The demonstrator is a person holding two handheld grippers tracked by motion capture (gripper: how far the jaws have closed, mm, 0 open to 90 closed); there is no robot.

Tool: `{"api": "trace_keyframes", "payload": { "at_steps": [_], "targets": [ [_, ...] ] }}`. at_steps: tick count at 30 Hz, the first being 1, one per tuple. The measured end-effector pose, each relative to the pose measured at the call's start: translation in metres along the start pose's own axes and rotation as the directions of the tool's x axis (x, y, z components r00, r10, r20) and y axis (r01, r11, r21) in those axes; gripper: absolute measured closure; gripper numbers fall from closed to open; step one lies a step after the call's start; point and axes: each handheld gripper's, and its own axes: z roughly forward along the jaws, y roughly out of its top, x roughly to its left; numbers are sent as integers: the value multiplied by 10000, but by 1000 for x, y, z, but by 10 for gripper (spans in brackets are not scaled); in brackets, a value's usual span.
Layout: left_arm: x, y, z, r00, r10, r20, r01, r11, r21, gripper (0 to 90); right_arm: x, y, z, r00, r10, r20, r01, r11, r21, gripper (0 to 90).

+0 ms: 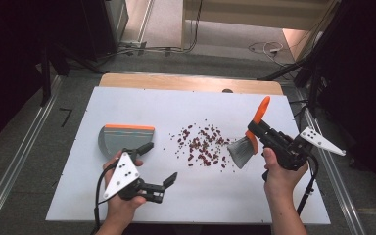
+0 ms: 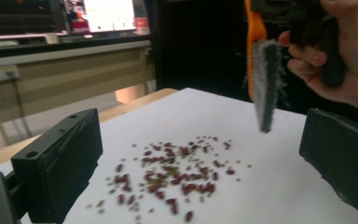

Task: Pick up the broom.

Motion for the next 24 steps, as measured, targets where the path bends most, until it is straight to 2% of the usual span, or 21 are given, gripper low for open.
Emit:
{"api": "trace_keyframes", "payload": {
  "at_steps": [1, 5, 7, 9, 11, 14, 15, 16, 18, 23, 24],
  "targets": [
    [0, 0, 0, 10000, 0, 0, 0, 10000, 0, 11, 2, -1, 2, 9999, -23, -107, 23, 10000, -29, 671],
    [-12, 6, 21, 9982, -172, 568, 157, 9995, 264, 38, 14, -4, 8, 9994, -58, -329, 58, 10000, 5, 671],
    [-18, 7, 30, 9974, -353, 624, 328, 9986, 406, 47, 17, -5, 9, 9992, -58, -387, 59, 10000, 37, 671],
    [-25, 7, 41, 9960, -597, 668, 561, 9969, 547, 88, 25, -8, 13, 9982, -85, -593, 91, 9999, 92, 671],
    [-27, 7, 44, 9952, -635, 744, 593, 9966, 573, 99, 29, -9, 14, 9980, -91, -628, 97, 9999, 92, 671],
    [-34, 6, 50, 9940, -677, 856, 621, 9958, 673, 129, 42, -12, 19, 9962, -235, -844, 245, 9996, 106, 671],
    [-36, 5, 52, 9930, -762, 908, 696, 9949, 733, 129, 42, -12, 19, 9962, -235, -844, 245, 9996, 106, 671],
    [-38, 4, 54, 9916, -854, 968, 779, 9939, 786, 132, 49, -14, 21, 9949, -262, -975, 275, 9996, 118, 671],
    [-42, 3, 58, 9914, -918, 933, 832, 9923, 923, 142, 54, -15, 23, 9932, -195, -1147, 212, 9997, 140, 671],
    [-46, 3, 59, 9918, -975, 826, 901, 9920, 888, 188, 63, -20, 27, 9902, -237, -1373, 274, 9993, 245, 671],
    [-46, 3, 60, 9911, -1067, 800, 994, 9909, 908, 237, 66, -22, 28, 9896, -238, -1420, 277, 9993, 253, 671]
  ]
}}
